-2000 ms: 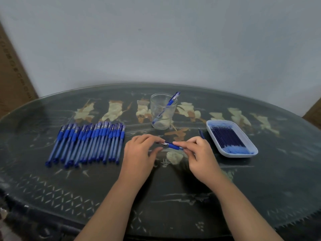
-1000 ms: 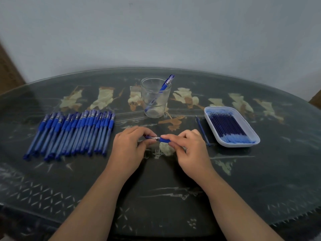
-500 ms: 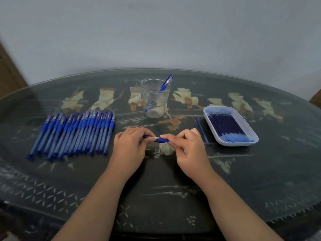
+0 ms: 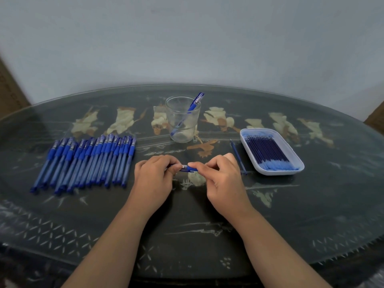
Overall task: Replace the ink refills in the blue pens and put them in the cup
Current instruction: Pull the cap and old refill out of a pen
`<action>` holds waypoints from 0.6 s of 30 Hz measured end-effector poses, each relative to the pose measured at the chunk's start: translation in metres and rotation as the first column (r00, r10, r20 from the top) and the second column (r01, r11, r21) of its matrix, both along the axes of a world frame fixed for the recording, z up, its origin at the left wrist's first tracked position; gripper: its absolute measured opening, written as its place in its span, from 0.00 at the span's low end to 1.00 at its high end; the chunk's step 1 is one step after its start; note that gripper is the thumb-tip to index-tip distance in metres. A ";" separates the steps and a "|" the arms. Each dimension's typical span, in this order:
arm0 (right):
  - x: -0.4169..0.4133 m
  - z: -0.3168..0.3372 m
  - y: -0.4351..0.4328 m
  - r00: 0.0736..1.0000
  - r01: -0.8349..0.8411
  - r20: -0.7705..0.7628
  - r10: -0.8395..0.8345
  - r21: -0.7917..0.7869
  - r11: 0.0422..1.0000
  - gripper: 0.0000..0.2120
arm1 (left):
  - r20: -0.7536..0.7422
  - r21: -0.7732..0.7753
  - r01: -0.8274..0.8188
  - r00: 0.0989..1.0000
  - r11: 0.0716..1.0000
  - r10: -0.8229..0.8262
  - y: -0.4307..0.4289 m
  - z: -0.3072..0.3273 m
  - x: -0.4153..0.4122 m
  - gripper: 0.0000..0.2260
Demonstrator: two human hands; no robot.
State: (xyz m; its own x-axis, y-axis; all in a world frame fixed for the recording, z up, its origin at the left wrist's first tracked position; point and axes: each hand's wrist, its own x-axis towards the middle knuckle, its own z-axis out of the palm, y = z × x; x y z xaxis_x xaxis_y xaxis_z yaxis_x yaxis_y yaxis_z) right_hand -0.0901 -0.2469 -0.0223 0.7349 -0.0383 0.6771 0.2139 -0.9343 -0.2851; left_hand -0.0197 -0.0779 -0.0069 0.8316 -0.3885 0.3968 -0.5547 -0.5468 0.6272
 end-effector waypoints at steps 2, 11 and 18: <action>-0.001 0.001 0.001 1.000 0.009 0.008 -0.009 -0.018 1.000 0.23 | 0.000 -0.031 0.003 1.000 1.000 -0.003 0.000 0.000 0.000 0.11; -0.003 0.003 0.004 0.999 0.035 0.023 -0.034 -0.061 0.998 0.24 | -0.037 -0.044 -0.004 0.999 0.999 0.002 -0.002 0.002 -0.003 0.08; -0.001 0.000 -0.004 0.989 0.117 0.074 -0.125 0.106 0.987 0.21 | -0.090 -0.083 -0.099 0.992 0.992 0.091 0.005 0.005 0.002 0.06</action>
